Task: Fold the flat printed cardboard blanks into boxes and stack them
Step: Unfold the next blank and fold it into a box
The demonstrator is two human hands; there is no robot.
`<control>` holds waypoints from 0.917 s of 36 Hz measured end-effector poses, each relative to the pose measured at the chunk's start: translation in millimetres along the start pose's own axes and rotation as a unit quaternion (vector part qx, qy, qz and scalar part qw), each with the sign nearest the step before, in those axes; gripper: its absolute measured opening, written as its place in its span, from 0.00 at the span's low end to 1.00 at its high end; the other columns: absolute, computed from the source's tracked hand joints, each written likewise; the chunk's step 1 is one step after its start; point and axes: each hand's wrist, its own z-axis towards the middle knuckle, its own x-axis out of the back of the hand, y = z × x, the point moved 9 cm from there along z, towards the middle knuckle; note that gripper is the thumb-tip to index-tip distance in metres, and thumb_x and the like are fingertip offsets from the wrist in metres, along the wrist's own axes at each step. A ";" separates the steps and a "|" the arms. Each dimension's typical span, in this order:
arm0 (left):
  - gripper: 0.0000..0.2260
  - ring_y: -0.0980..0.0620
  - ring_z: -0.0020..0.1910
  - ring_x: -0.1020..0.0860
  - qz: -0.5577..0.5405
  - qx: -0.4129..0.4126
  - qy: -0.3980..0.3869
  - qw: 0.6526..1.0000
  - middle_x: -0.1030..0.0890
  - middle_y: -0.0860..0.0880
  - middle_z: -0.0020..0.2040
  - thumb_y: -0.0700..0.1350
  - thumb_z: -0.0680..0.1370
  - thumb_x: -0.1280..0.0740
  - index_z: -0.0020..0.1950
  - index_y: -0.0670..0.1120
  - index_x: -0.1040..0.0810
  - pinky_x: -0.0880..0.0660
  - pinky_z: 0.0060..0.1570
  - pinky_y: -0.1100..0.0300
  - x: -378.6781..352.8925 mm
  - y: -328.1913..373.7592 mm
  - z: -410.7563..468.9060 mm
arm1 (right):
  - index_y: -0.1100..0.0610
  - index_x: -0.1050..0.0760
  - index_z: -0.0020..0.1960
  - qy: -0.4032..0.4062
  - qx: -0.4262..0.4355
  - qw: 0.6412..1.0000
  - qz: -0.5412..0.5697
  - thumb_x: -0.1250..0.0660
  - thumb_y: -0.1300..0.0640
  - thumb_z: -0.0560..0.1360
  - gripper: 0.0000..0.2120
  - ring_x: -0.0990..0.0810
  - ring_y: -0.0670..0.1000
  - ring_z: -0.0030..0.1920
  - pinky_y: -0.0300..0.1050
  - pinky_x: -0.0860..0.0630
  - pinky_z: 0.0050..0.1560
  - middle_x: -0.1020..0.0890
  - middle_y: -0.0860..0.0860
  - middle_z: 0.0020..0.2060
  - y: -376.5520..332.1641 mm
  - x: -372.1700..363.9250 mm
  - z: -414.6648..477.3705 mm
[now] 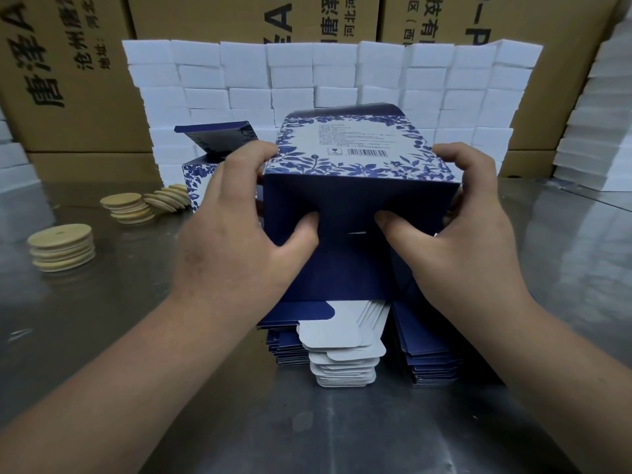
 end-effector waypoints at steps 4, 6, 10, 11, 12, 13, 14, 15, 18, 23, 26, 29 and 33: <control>0.24 0.61 0.43 0.30 -0.002 -0.013 0.010 1.000 0.28 0.59 0.51 0.56 0.66 0.33 0.57 0.64 0.41 0.36 0.38 0.72 1.3 2.4 -0.2 | 0.27 0.41 0.50 0.001 -0.003 1.000 -0.003 0.31 0.43 0.62 0.24 0.22 0.35 0.40 0.29 0.28 0.39 0.24 0.27 0.39 0.9 0.4 -0.2; 0.25 0.61 0.45 0.30 -0.003 -0.016 0.012 1.000 0.28 0.58 0.51 0.56 0.67 0.31 0.58 0.63 0.41 0.36 0.38 0.72 1.4 2.3 -0.1 | 0.27 0.41 0.50 0.002 -0.004 1.000 -0.006 0.32 0.41 0.61 0.24 0.22 0.35 0.39 0.29 0.28 0.39 0.24 0.27 0.39 0.9 0.4 -0.4; 0.25 0.61 0.45 0.31 -0.002 -0.018 0.014 1.000 0.28 0.58 0.52 0.56 0.66 0.33 0.58 0.63 0.41 0.36 0.37 0.72 1.9 2.6 0.3 | 0.26 0.41 0.49 0.004 -0.003 1.000 -0.010 0.32 0.42 0.61 0.24 0.22 0.36 0.40 0.34 0.27 0.40 0.23 0.30 0.42 0.6 1.1 -0.5; 0.24 0.61 0.45 0.30 -0.003 -0.018 0.014 1.000 0.28 0.58 0.52 0.56 0.66 0.33 0.58 0.63 0.41 0.36 0.37 0.71 2.0 2.6 0.2 | 0.26 0.41 0.49 0.004 -0.001 1.000 -0.009 0.31 0.43 0.62 0.24 0.22 0.36 0.41 0.35 0.27 0.41 0.24 0.30 0.43 0.1 0.6 -0.5; 0.24 0.60 0.45 0.30 -0.004 -0.020 0.014 1.000 0.28 0.58 0.53 0.56 0.66 0.33 0.58 0.63 0.41 0.36 0.37 0.71 2.0 2.7 0.2 | 0.26 0.41 0.50 0.003 0.002 1.000 -0.009 0.31 0.44 0.62 0.25 0.22 0.35 0.42 0.35 0.27 0.42 0.25 0.29 0.44 -0.8 0.4 -0.4; 0.24 0.61 0.45 0.30 -0.004 -0.025 0.013 1.000 0.28 0.58 0.53 0.56 0.67 0.33 0.59 0.63 0.40 0.36 0.37 0.70 1.7 2.9 -0.2 | 0.26 0.41 0.50 0.001 0.005 1.000 -0.009 0.31 0.44 0.62 0.25 0.22 0.34 0.43 0.35 0.27 0.44 0.25 0.27 0.45 -1.6 -0.5 -0.6; 0.25 0.62 0.45 0.31 -0.002 -0.031 0.013 0.999 0.28 0.58 0.54 0.55 0.67 0.33 0.61 0.62 0.40 0.35 0.36 0.69 1.8 3.5 -0.7 | 0.25 0.42 0.50 -0.001 0.008 1.000 -0.010 0.32 0.44 0.62 0.25 0.23 0.33 0.44 0.34 0.27 0.44 0.26 0.26 0.46 -1.9 -1.3 -0.6; 0.26 0.63 0.46 0.32 0.002 -0.039 0.014 0.999 0.29 0.58 0.55 0.55 0.68 0.34 0.63 0.61 0.40 0.35 0.36 0.66 1.8 4.4 -1.3 | 0.25 0.42 0.50 -0.004 0.009 1.000 -0.010 0.32 0.44 0.62 0.26 0.23 0.32 0.44 0.32 0.27 0.44 0.27 0.24 0.45 -1.9 -2.2 -0.7; 0.30 0.64 0.46 0.33 0.004 -0.047 0.018 0.999 0.31 0.58 0.56 0.55 0.69 0.35 0.69 0.54 0.38 0.34 0.43 0.62 2.2 4.9 -2.2 | 0.25 0.42 0.55 -0.012 0.008 1.000 -0.006 0.33 0.41 0.62 0.27 0.24 0.30 0.46 0.28 0.28 0.44 0.27 0.22 0.45 -1.7 -4.6 -1.7; 0.31 0.67 0.47 0.38 0.007 -0.090 0.013 0.996 0.34 0.53 0.56 0.56 0.72 0.42 0.72 0.43 0.38 0.41 0.42 0.71 4.8 13.0 -1.5 | 0.28 0.47 0.64 -0.013 0.013 1.000 0.009 0.42 0.33 0.63 0.31 0.28 0.28 0.53 0.20 0.33 0.48 0.28 0.20 0.45 1.2 -3.3 -3.5; 0.31 0.66 0.48 0.37 0.008 -0.101 0.016 0.995 0.36 0.53 0.57 0.55 0.73 0.44 0.73 0.40 0.39 0.41 0.44 0.77 5.2 11.9 -1.5 | 0.32 0.44 0.69 -0.021 0.030 0.999 0.025 0.44 0.34 0.66 0.31 0.31 0.24 0.53 0.21 0.34 0.49 0.29 0.19 0.47 1.0 -4.0 -3.3; 0.32 0.68 0.48 0.40 0.007 -0.090 0.007 0.996 0.36 0.53 0.56 0.57 0.74 0.45 0.74 0.40 0.40 0.45 0.45 0.86 3.6 8.3 0.4 | 0.38 0.47 0.72 -0.034 0.062 0.997 0.028 0.46 0.38 0.71 0.30 0.34 0.20 0.53 0.17 0.39 0.49 0.34 0.14 0.47 -5.3 -6.1 -3.9; 0.28 0.70 0.53 0.37 -0.050 -0.102 0.002 0.994 0.37 0.61 0.59 0.57 0.75 0.45 0.74 0.50 0.43 0.43 0.53 0.84 1.8 7.1 -0.1 | 0.35 0.49 0.69 -0.032 0.062 0.996 0.055 0.49 0.38 0.73 0.25 0.37 0.23 0.61 0.17 0.41 0.54 0.36 0.20 0.59 -5.5 -6.3 -2.6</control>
